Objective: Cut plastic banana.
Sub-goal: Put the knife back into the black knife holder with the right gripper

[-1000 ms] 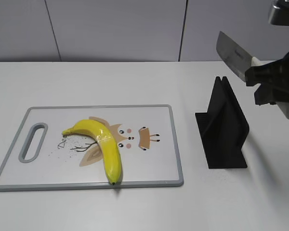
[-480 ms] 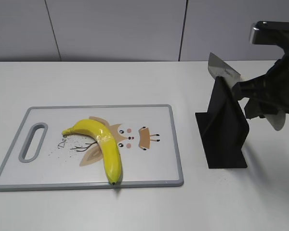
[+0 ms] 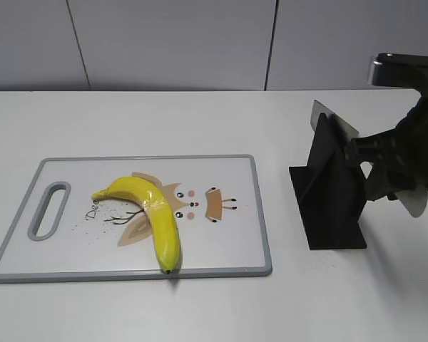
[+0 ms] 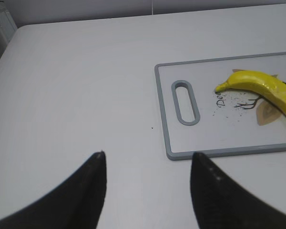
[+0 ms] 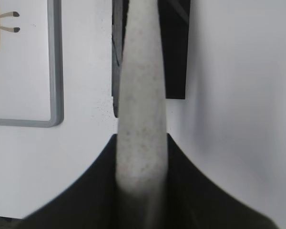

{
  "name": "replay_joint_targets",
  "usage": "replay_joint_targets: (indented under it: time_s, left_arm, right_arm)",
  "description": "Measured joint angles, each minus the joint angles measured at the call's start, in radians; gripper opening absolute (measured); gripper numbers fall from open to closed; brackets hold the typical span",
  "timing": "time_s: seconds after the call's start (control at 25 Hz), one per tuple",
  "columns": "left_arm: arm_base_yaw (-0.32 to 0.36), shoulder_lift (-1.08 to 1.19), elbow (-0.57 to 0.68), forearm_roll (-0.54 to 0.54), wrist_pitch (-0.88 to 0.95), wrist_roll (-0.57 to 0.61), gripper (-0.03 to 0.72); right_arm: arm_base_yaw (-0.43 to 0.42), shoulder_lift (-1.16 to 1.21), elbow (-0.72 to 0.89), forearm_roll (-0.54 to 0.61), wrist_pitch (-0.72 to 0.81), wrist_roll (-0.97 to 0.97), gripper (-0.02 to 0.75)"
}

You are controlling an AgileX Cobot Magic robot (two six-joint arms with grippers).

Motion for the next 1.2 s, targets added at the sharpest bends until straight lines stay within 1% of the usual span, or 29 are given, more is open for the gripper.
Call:
replay_joint_targets:
  time_s: [0.24, 0.28, 0.32, 0.44, 0.48, 0.52, 0.56, 0.8, 1.0, 1.2]
  left_arm:
    - [0.000, 0.000, 0.000, -0.001, 0.000, 0.000, 0.544]
    - [0.000, 0.000, 0.000, -0.001, 0.000, 0.000, 0.544]
    - [0.000, 0.000, 0.000, -0.001, 0.000, 0.000, 0.544]
    - [0.000, 0.000, 0.000, -0.001, 0.000, 0.000, 0.544]
    - [0.000, 0.000, 0.000, -0.001, 0.000, 0.000, 0.544]
    - [0.000, 0.000, 0.000, -0.001, 0.000, 0.000, 0.544]
    - [0.000, 0.000, 0.000, -0.001, 0.000, 0.000, 0.544]
    - [0.000, 0.000, 0.000, -0.001, 0.000, 0.000, 0.544]
    - [0.000, 0.000, 0.000, 0.000, 0.000, 0.000, 0.544]
    - [0.000, 0.000, 0.000, 0.000, 0.000, 0.000, 0.544]
  right_arm:
    - [0.000, 0.000, 0.000, 0.030, 0.031, -0.030, 0.196]
    - [0.000, 0.000, 0.000, 0.040, 0.032, -0.041, 0.219]
    - [0.000, 0.000, 0.000, 0.059, 0.035, -0.053, 0.263]
    - [0.000, 0.000, 0.000, 0.116, 0.013, -0.093, 0.501]
    - [0.000, 0.000, 0.000, 0.135, -0.001, -0.104, 0.562]
    - [0.000, 0.000, 0.000, 0.147, -0.010, -0.114, 0.608]
    - [0.000, 0.000, 0.000, 0.152, -0.017, -0.121, 0.628]
    - [0.000, -0.040, -0.023, 0.158, -0.019, -0.189, 0.633]
    - [0.000, -0.183, -0.034, 0.158, -0.012, -0.266, 0.629]
    - [0.000, -0.358, -0.002, 0.158, 0.063, -0.340, 0.601]
